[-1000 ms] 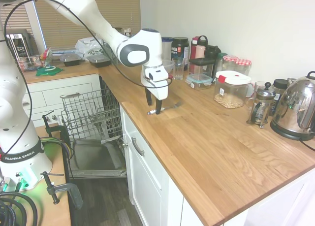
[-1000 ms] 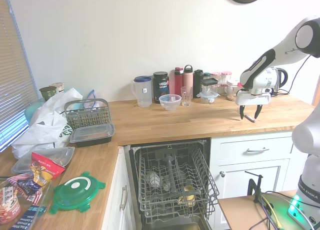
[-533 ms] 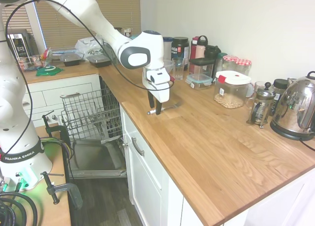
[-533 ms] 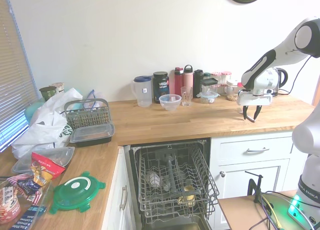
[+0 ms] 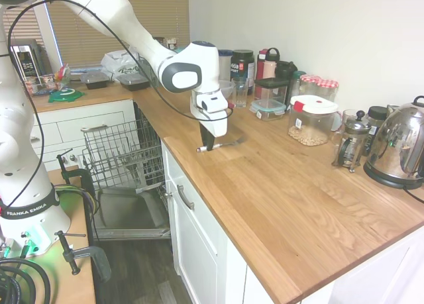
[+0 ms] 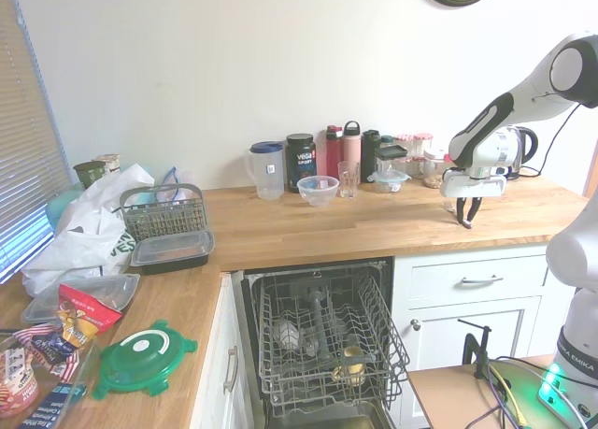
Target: Put the fork in the dishwasher
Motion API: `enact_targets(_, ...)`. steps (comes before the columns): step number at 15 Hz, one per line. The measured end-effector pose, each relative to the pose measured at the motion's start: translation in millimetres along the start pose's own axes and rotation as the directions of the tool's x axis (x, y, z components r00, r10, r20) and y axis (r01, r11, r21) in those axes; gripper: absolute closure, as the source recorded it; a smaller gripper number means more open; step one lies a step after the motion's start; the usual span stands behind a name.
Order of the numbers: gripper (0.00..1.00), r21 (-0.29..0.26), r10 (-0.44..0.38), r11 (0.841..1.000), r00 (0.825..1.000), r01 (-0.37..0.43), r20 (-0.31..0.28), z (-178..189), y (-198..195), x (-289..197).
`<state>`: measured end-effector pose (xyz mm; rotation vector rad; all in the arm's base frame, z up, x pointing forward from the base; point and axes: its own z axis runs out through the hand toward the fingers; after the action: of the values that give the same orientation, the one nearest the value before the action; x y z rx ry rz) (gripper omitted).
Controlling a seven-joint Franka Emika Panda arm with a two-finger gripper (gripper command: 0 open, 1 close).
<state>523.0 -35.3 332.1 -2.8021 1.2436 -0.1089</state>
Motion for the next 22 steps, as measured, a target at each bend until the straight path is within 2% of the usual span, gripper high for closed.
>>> enact_targets(7,1.00,0.005,-0.002,1.000,1.000,0.002,-0.004,-4.9,-5.3,-3.3)
enact_targets(13,1.00,0.028,0.012,1.000,0.999,-0.011,-0.047,-57.1,-12.8,-19.6)
enact_targets(14,1.00,0.031,0.010,0.999,0.998,-0.008,-0.067,-72.0,-14.6,-28.5)
enact_targets(17,1.00,0.039,-0.010,0.999,0.984,0.018,-0.176,-131.7,-23.3,-80.2)
enact_targets(20,1.00,0.018,-0.062,0.997,0.953,0.071,-0.296,-183.3,-31.2,-160.3)
enact_targets(22,1.00,-0.011,-0.106,0.994,0.927,0.109,-0.361,-190.5,-37.7,-222.8)
